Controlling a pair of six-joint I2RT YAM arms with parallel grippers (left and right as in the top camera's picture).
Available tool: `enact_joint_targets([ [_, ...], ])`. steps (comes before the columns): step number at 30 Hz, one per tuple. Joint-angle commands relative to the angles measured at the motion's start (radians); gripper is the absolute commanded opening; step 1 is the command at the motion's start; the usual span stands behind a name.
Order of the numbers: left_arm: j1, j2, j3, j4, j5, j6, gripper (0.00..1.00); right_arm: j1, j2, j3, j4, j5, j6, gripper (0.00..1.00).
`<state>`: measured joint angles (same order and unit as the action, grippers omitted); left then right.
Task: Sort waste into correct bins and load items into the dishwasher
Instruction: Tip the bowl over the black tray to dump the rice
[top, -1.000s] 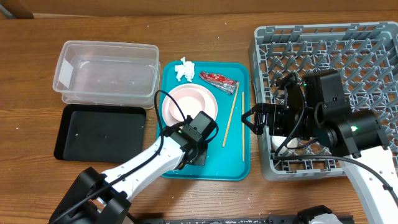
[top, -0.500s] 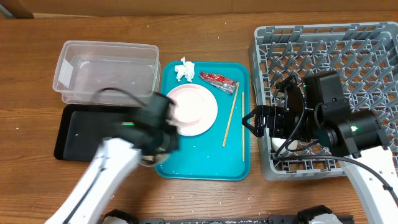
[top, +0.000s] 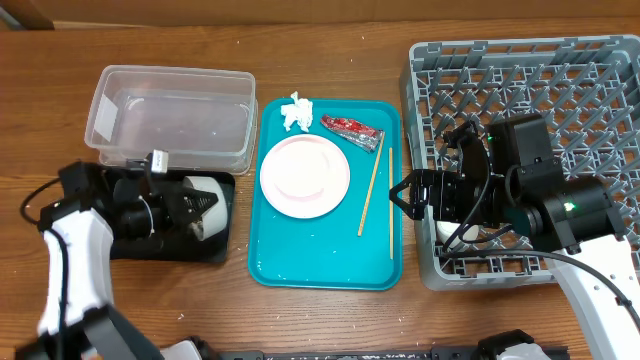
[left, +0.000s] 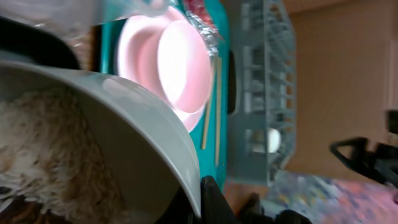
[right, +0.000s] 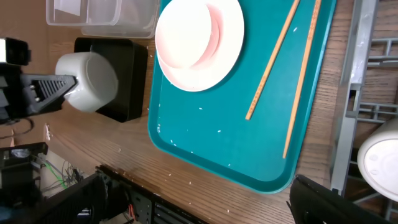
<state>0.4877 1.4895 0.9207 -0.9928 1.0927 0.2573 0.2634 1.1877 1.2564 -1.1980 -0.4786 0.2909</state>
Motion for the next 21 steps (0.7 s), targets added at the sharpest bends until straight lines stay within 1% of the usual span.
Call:
enact_joint_targets([
  [1, 0.038, 0.136, -0.017, -0.003, 0.326, 0.283, 0.04, 0.006, -0.003, 0.014, 0.002, 0.006, -0.003, 0.96],
  [2, 0.055, 0.187, -0.017, -0.006, 0.379, 0.325, 0.04, 0.006, -0.003, 0.014, -0.001, 0.007, -0.003, 0.96],
  [5, 0.077, 0.242, -0.017, -0.055, 0.451, 0.414, 0.04, 0.006, -0.003, 0.014, -0.006, 0.007, -0.003, 0.96],
  [7, 0.096, 0.248, -0.017, -0.098, 0.454, 0.459, 0.04, 0.006, -0.003, 0.014, -0.008, 0.007, -0.003, 0.96],
  [12, 0.164, 0.248, -0.017, -0.214, 0.441, 0.634, 0.04, 0.006, -0.003, 0.014, -0.009, 0.007, -0.003, 0.96],
  [15, 0.210, 0.248, -0.017, -0.216, 0.438, 0.662, 0.04, 0.006, -0.003, 0.014, -0.009, 0.007, -0.003, 0.96],
  [21, 0.254, 0.248, -0.017, -0.214, 0.438, 0.663, 0.04, 0.006, -0.003, 0.014, -0.016, 0.006, -0.003, 0.96],
])
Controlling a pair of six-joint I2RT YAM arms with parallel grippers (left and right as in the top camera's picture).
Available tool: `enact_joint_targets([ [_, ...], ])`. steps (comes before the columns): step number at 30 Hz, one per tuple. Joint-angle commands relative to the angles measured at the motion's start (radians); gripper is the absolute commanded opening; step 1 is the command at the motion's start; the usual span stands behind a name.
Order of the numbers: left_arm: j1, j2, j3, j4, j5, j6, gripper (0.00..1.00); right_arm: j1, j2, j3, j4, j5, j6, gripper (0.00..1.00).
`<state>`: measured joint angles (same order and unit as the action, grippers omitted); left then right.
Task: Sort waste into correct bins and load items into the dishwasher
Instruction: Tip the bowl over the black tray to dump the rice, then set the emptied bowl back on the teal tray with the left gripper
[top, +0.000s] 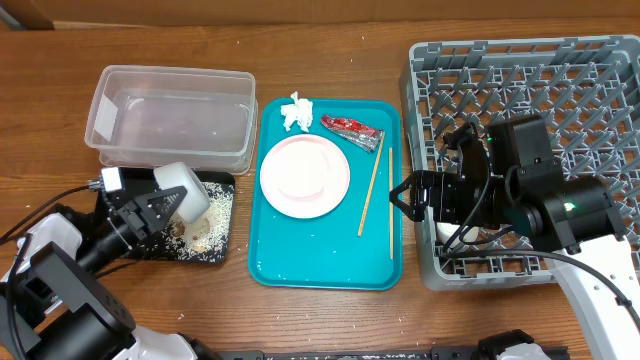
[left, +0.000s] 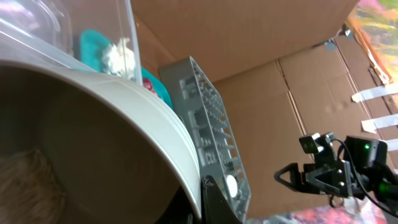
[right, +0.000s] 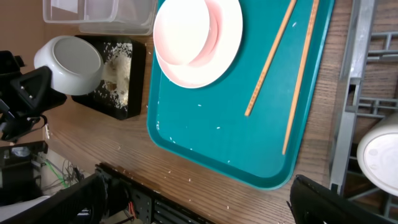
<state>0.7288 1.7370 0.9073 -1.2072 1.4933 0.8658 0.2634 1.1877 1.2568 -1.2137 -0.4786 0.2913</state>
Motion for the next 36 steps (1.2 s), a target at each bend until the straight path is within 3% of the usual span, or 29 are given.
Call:
enact_joint_targets([
  [1, 0.013, 0.000, -0.004, -0.005, 0.038, 0.055, 0.04, 0.006, -0.003, 0.014, -0.003, 0.006, -0.003, 0.96],
  [10, 0.010, 0.000, -0.003, -0.072, 0.045, 0.062, 0.04, 0.006, -0.003, 0.014, -0.008, 0.006, -0.003, 0.97],
  [15, 0.010, 0.000, -0.003, -0.113, 0.016, 0.206, 0.04, 0.006, -0.003, 0.014, -0.008, 0.006, -0.003, 0.97],
  [18, 0.000, -0.004, 0.009, -0.179, -0.026, 0.163, 0.04, 0.006, -0.004, 0.014, -0.007, 0.006, -0.003, 0.97],
  [22, -0.068, -0.040, 0.068, -0.485, -0.058, 0.515, 0.04, 0.006, -0.010, 0.014, 0.010, 0.006, -0.003, 0.96],
  [25, -0.169, -0.130, 0.143, -0.484, -0.072, 0.359, 0.04, 0.003, -0.047, 0.016, 0.051, 0.006, -0.003, 0.96],
  [32, -0.410, -0.201, 0.377, -0.479, -0.088, 0.139, 0.04, -0.001, -0.135, 0.042, 0.092, 0.099, 0.045, 0.96],
  [36, -0.583, -0.201, 0.550, -0.391, -0.116, -0.113, 0.04, -0.001, -0.169, 0.042, 0.098, 0.131, 0.047, 0.96],
])
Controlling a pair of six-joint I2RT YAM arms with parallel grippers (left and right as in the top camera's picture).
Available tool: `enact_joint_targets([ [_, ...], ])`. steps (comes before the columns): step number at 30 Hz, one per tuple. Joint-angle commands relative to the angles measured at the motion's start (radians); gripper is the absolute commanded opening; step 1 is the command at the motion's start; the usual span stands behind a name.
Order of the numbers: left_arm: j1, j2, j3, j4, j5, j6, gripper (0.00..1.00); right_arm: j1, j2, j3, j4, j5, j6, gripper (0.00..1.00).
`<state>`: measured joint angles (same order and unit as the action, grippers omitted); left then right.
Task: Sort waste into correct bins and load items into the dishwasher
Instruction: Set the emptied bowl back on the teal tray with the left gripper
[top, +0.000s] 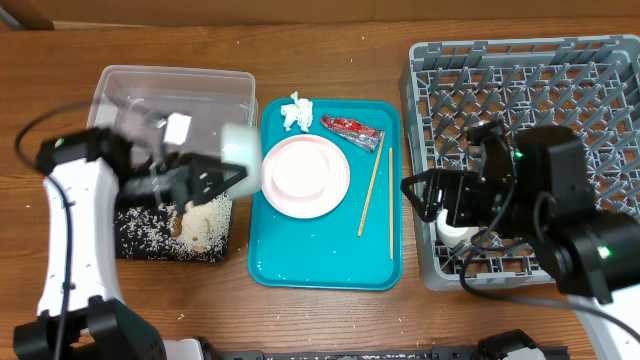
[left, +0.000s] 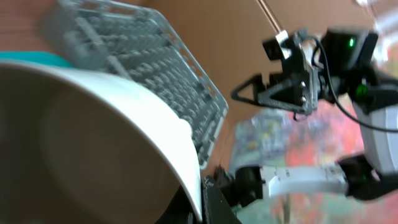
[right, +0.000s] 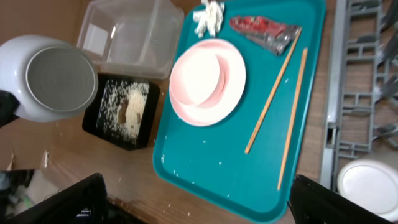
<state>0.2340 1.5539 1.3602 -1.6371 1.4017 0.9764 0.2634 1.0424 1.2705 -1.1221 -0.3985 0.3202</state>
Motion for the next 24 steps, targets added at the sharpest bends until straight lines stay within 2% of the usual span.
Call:
enact_joint_targets([
  [1, -0.131, -0.018, 0.134, 0.109, -0.064, -0.352, 0.04, -0.001, -0.028, 0.028, 0.006, 0.058, 0.021, 0.96],
  [5, -0.343, -0.018, 0.228, 0.485, -0.414, -0.925, 0.04, -0.001, -0.061, 0.028, -0.003, 0.195, 0.109, 0.95],
  [8, -0.501, -0.015, 0.232, 0.751, -0.562, -1.151, 0.04, -0.003, -0.091, 0.028, -0.014, 0.294, 0.192, 0.96],
  [11, -0.612, -0.003, 0.231, 0.897, -0.691, -1.297, 0.04, -0.004, -0.115, 0.028, -0.042, 0.337, 0.232, 0.96],
  [15, -0.670, 0.005, 0.232, 0.930, -0.756, -1.347, 0.04, -0.004, -0.124, 0.028, -0.084, 0.305, 0.190, 0.98],
  [19, -0.689, -0.006, 0.231, 0.778, -0.846, -1.339, 0.04, -0.005, -0.124, 0.027, -0.143, 0.332, 0.173, 0.98],
  [22, -0.748, -0.002, 0.217, 0.600, -1.096, -1.331, 0.04, -0.005, -0.124, 0.027, -0.157, 0.372, 0.174, 0.99],
  [24, -0.803, 0.002, 0.182, 0.550, -1.187, -1.354, 0.04, -0.005, -0.124, 0.027, -0.156, 0.383, 0.174, 0.99],
])
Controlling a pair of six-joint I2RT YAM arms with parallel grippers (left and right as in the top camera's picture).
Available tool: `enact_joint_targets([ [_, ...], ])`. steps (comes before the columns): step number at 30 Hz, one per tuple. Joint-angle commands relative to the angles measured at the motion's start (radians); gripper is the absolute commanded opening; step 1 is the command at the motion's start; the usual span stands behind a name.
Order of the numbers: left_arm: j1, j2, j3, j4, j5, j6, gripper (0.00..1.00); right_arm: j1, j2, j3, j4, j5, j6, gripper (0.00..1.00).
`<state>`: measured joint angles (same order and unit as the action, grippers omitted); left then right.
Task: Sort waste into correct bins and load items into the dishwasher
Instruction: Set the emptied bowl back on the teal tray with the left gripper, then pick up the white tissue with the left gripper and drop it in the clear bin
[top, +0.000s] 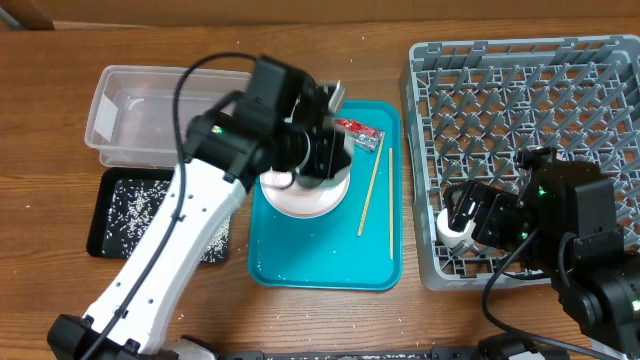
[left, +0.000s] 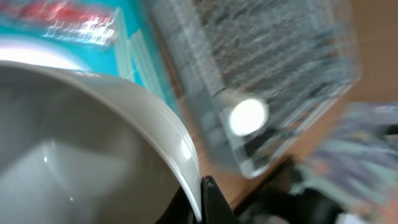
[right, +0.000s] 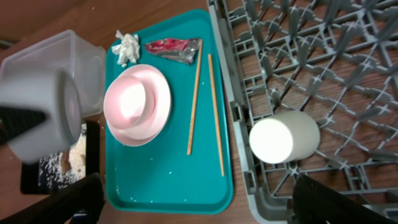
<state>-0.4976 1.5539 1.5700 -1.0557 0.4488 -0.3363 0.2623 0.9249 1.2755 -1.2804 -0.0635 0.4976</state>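
Observation:
My left gripper (left: 204, 198) is shut on the rim of a white bowl (left: 81, 143), which looks empty inside. In the overhead view the left gripper (top: 318, 152) hangs over the pink plate (top: 300, 195) on the teal tray (top: 320, 265). The bowl (right: 40, 115) shows blurred in the right wrist view. Two chopsticks (top: 372, 190) and a red wrapper (top: 356, 131) lie on the tray, with a crumpled tissue (right: 127, 46) at its far corner. My right gripper (right: 196, 186) is open and holds nothing, near the front left corner of the grey rack (top: 530, 90). A white cup (right: 284, 136) stands there.
A black bin (top: 150, 215) with scattered rice sits at the front left. Behind it stands a clear plastic container (top: 150, 105). A smaller pink bowl (right: 132, 99) rests on the pink plate. Loose rice grains dot the tray.
My left gripper, still holding the white bowl, has moved right from the tray's left edge to above the pink plate. My right gripper has drawn back over the rack's front corner.
At first the left gripper held the bowl, with rice in it, tipped over the black bin. Then rice lay in the bin. Later the bowl was held up beside the tray with no rice in sight inside it, and now it is over the pink plate. The right gripper stayed open throughout.

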Motion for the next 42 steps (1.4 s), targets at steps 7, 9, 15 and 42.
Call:
enact_joint_targets([
  [7, -0.240, 0.004, -0.301, -0.023, -0.409, -0.230, 0.04, -0.003, -0.002, 0.022, -0.009, 0.048, 0.000, 1.00],
  [9, -0.248, 0.004, -0.390, 0.037, -0.396, -0.237, 0.04, -0.003, -0.002, 0.022, -0.016, 0.048, 0.000, 1.00],
  [15, -0.249, 0.004, -0.504, 0.172, -0.413, -0.232, 0.10, -0.003, -0.002, 0.022, -0.008, 0.047, 0.000, 1.00],
  [42, 0.056, 0.203, -0.090, 0.370, -0.438, 0.020, 0.73, -0.003, 0.000, 0.021, -0.013, 0.043, 0.000, 1.00],
])
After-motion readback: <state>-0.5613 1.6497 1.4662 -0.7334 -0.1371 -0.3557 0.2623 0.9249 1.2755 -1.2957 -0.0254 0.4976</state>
